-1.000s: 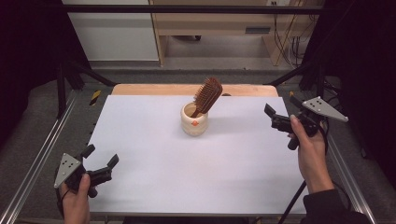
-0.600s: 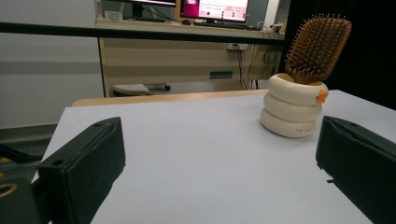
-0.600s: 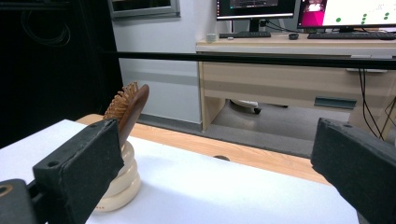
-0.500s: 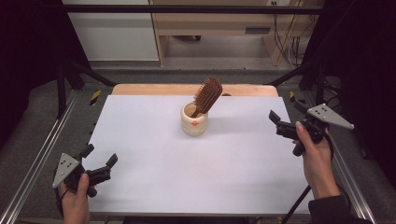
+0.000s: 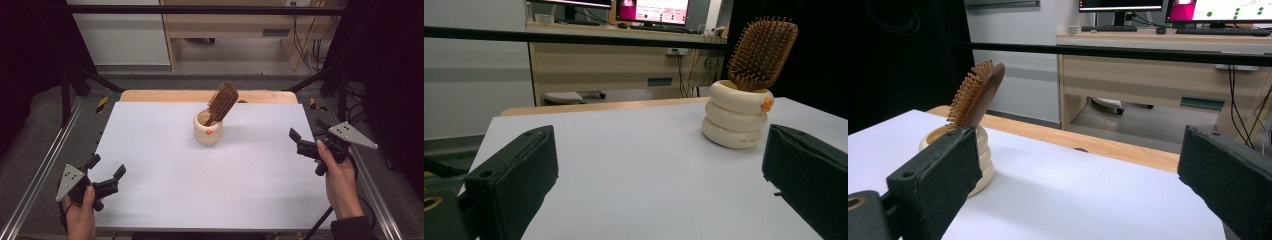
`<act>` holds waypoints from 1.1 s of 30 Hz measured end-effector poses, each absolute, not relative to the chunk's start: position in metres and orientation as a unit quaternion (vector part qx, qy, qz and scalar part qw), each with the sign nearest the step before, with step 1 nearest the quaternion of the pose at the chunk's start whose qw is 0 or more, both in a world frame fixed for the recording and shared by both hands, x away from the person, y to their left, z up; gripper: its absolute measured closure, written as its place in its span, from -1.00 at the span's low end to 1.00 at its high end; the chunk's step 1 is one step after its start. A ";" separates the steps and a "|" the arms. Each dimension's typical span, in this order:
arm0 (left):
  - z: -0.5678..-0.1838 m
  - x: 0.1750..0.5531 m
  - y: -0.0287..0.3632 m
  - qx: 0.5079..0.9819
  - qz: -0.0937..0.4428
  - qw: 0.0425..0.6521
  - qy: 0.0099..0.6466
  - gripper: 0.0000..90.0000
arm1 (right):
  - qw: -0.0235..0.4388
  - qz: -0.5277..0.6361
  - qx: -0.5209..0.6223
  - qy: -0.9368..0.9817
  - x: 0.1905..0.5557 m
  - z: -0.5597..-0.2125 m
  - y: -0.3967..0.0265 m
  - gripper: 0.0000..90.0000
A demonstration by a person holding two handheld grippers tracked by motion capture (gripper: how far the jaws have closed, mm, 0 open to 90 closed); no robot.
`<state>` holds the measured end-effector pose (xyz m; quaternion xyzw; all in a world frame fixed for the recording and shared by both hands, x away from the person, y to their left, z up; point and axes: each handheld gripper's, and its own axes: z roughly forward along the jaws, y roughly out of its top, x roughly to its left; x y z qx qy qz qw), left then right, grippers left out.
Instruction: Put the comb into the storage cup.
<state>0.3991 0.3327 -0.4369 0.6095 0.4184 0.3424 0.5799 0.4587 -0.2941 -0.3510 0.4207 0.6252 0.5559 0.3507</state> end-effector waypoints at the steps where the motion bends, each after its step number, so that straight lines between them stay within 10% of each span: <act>1: -0.437 0.399 0.333 0.610 0.342 0.580 0.418 -0.96 | 0.350 0.557 0.421 0.624 0.458 -0.352 -0.294 -0.91; 33: -0.437 0.399 0.332 0.612 0.339 0.583 0.414 -0.97 | 0.343 0.561 0.422 0.624 0.436 -0.404 -0.303 -0.91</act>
